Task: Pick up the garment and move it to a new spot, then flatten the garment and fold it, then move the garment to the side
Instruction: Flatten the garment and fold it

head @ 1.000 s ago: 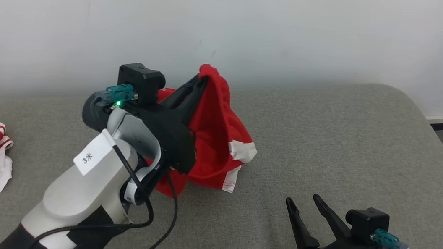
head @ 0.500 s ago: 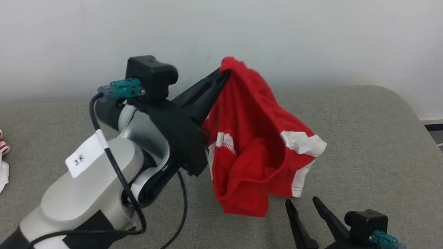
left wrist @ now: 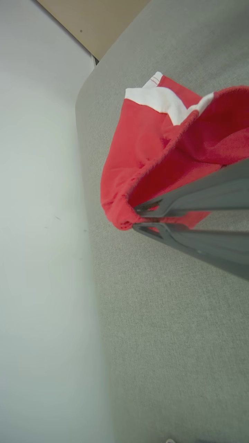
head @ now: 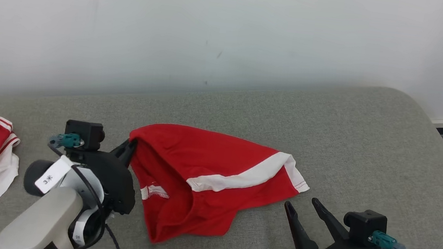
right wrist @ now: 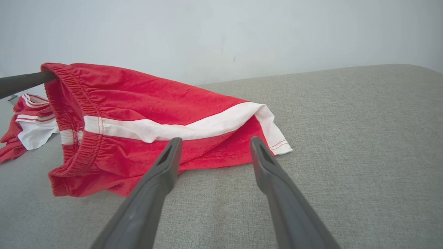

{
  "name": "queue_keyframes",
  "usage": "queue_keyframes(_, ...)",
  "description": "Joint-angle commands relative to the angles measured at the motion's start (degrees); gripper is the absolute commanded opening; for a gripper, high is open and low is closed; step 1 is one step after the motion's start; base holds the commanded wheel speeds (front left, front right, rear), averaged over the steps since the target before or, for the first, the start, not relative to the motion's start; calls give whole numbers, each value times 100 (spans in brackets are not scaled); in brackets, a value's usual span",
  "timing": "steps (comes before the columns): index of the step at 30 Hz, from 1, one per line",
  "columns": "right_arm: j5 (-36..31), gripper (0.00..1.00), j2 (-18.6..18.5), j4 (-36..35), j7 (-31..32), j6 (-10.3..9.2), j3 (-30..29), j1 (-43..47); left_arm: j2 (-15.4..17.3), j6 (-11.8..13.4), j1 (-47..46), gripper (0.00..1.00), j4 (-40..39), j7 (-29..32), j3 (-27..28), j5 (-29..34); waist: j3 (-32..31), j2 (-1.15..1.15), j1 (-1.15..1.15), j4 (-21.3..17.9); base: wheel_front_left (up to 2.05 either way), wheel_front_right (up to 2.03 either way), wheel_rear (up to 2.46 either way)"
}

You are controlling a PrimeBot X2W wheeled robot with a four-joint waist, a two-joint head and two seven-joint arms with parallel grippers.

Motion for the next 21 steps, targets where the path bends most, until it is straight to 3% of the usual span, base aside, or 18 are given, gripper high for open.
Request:
queue_keyframes(1,-18,100,-22,-23,-6,-2,8,4,67,31,9,0,158,-65,62,-52,18,0,0,19,0,0,0)
queue_keyframes(14,-65,100,-22,-56,45,-2,-11,-44,268,-145,-363,0,1268,-82,226,-158,112,0,0,-60,0,0,0)
queue_keyframes(15,-65,100,-22,-60,53,-2,-25,-36,274,-130,-345,90,1400,-77,211,-161,121,0,0,-53,0,0,0)
queue_keyframes(16,-67,100,-22,-60,55,-2,-32,-33,270,-118,-330,100,1466,-91,210,-163,124,0,0,-45,0,0,0)
queue_keyframes(21,-75,100,-21,-59,69,-2,-52,-28,222,-100,-266,100,1680,-171,226,-213,128,0,0,13,0,0,0)
